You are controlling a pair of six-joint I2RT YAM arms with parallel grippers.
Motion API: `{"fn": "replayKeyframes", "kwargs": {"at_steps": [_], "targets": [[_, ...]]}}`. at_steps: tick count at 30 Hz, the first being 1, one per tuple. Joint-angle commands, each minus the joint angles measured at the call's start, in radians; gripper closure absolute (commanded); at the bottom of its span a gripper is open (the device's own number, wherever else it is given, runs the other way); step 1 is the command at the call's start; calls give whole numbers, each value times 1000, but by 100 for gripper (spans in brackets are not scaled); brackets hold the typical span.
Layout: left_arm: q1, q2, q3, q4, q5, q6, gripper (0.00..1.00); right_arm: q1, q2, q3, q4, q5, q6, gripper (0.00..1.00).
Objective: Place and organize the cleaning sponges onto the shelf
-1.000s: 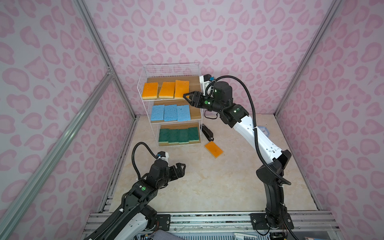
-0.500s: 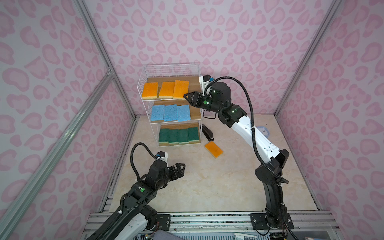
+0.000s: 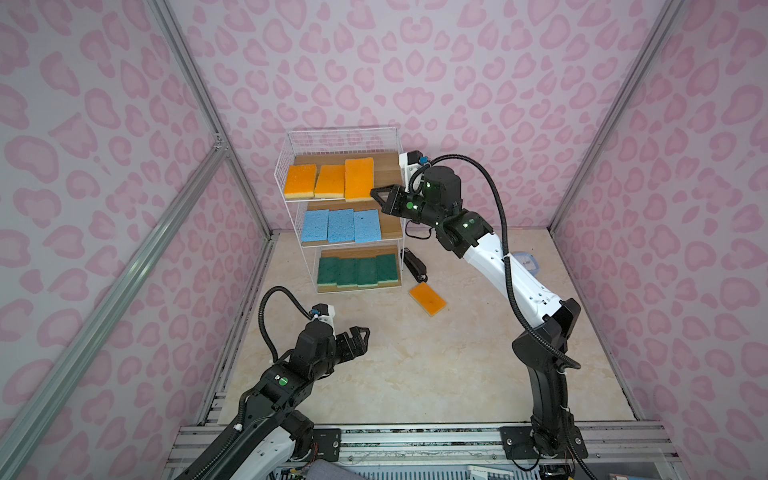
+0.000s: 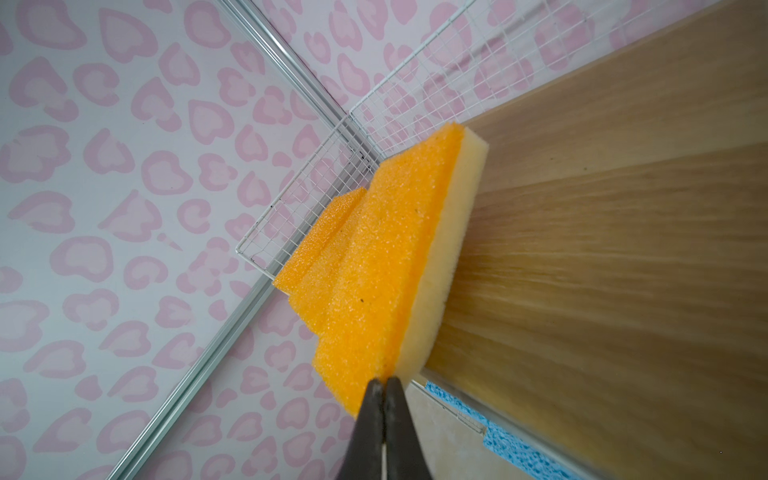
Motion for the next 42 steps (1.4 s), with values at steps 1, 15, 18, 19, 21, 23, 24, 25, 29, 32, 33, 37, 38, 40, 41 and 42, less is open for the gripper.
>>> {"fn": "replayKeyframes", "kwargs": {"at_steps": [1,15,18,19,21,23,24,25,29,32,33,37,38,40,41,42], "targets": [[1,0,3,-3,-6,0,5,0,-23,-30,48,24,-12,98],[1,6,10,-2,-1,6,5,-3,25,50,15,48,0,96],[1,-1,7,-7,-4,7,5,3,58,97,3,49,3,96],[1,-3,6,-9,-4,7,4,5,67,110,-3,53,3,96],[1,-8,3,-11,-4,6,4,5,84,134,-14,57,3,96],[0,-11,0,-12,-4,5,5,5,93,146,-27,65,3,97],[1,-13,-2,-13,-4,5,5,5,93,144,-27,68,4,97],[1,-15,-5,-13,-6,4,4,5,91,141,-24,70,4,97],[1,-19,-8,-11,-8,5,4,7,92,134,-18,78,7,97],[1,-19,-13,-9,-6,3,4,7,92,132,-23,86,9,97],[1,-18,-13,-8,-6,2,5,8,92,133,-23,88,10,97],[1,-20,-17,-8,-4,0,5,8,104,137,-15,82,24,97],[1,-20,-18,-9,-4,1,4,8,112,145,-15,77,29,97],[1,-25,-17,-9,-4,-1,4,9,132,172,-20,60,37,96],[1,-26,-17,-13,-6,-1,5,9,144,189,-25,53,39,96],[1,-28,-16,-14,-7,0,4,9,152,200,-28,49,40,95]]}}
